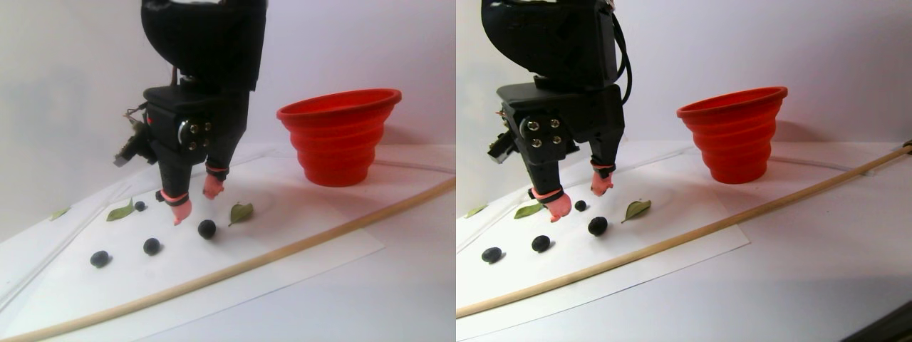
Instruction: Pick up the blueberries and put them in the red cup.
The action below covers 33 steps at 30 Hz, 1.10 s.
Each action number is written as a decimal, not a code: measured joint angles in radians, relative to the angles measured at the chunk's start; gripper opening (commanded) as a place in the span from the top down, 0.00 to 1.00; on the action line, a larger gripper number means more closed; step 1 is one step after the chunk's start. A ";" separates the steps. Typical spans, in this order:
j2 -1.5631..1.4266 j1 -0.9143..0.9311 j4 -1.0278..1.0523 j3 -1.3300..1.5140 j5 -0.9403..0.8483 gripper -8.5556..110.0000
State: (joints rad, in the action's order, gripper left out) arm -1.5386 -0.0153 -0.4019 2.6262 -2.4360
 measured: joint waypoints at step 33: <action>0.253 0.005 -0.190 -0.029 0.003 0.75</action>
State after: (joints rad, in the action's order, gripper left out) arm -1.2855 -0.0107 -0.5921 2.5970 -2.4329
